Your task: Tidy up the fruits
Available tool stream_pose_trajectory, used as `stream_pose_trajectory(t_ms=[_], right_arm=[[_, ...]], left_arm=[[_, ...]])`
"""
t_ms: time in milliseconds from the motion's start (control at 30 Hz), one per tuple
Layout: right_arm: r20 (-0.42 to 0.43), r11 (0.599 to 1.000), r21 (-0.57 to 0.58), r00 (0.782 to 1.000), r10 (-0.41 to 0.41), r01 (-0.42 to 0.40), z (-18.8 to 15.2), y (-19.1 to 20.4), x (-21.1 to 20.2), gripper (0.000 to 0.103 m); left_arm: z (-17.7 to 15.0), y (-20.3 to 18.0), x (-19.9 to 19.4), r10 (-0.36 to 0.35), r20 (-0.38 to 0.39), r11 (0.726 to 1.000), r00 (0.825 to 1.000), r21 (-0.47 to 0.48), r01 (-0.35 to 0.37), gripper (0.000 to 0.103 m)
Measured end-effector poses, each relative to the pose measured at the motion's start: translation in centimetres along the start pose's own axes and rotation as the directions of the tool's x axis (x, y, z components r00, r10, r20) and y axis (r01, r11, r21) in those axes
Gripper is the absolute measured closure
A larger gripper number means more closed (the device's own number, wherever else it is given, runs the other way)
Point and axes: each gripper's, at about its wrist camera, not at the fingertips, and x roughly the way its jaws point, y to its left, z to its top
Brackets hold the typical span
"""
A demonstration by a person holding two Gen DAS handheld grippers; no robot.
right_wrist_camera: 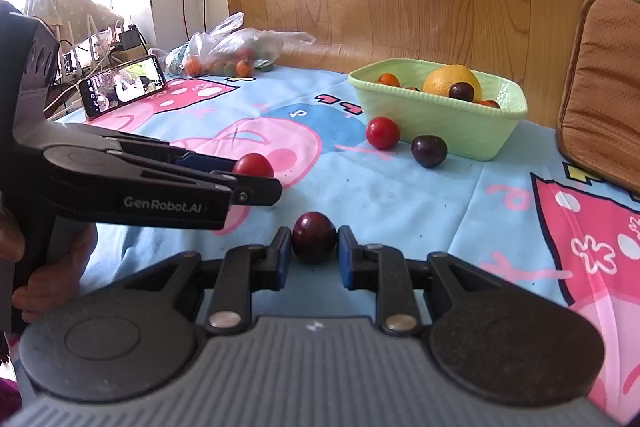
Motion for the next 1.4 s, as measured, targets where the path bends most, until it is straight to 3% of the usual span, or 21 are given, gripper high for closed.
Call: stream_pose_trajectory(t_ms=[500,700,833,1133,1267,1300,1400], right_arm=[[0.002,1.000,-0.008,1.000,-0.019,0.019,0.0,0.1,0.0,0.070],[0.004,0.999,-0.018,1.000,-0.030,0.030,0.0,0.2,0.0,0.069],[0.006,0.999,-0.029,0.999,-0.043,0.043,-0.1,0.6,-0.1,0.068],[0.006,0.998,-0.030,0.999,-0.046,0.047,-0.1,0.8,-0.2,0.065],[0.011,0.998,-0.036,0.999,-0.048,0.048,-0.2,0.9,-0.3,0.067],[0.012,0.998,-0.038,0.999,-0.048,0.048,-0.2,1.0,-0.4,0.076],[0.015,0.998,-0.027,0.998,-0.062,0.062,-0.3,1.1,-0.6,0.077]], left_arm=[[-0.1,-0.2,-0.1,-0.010,0.005,1.000,1.000,0.000,0.010,0.061],[0.0,0.0,0.0,-0.011,0.008,1.000,1.000,-0.012,0.012,0.064],[-0.1,0.1,0.0,-0.017,0.008,1.000,1.000,-0.018,0.017,0.073],[-0.2,0.0,-0.1,-0.037,0.008,0.999,0.999,-0.008,0.037,0.073],[-0.2,-0.2,-0.1,-0.049,0.005,0.999,0.999,0.001,0.049,0.073],[-0.2,-0.3,-0.1,-0.054,0.004,0.999,0.999,0.005,0.054,0.073],[-0.3,-0.6,-0.1,-0.083,0.000,0.996,0.997,0.026,0.083,0.073]])
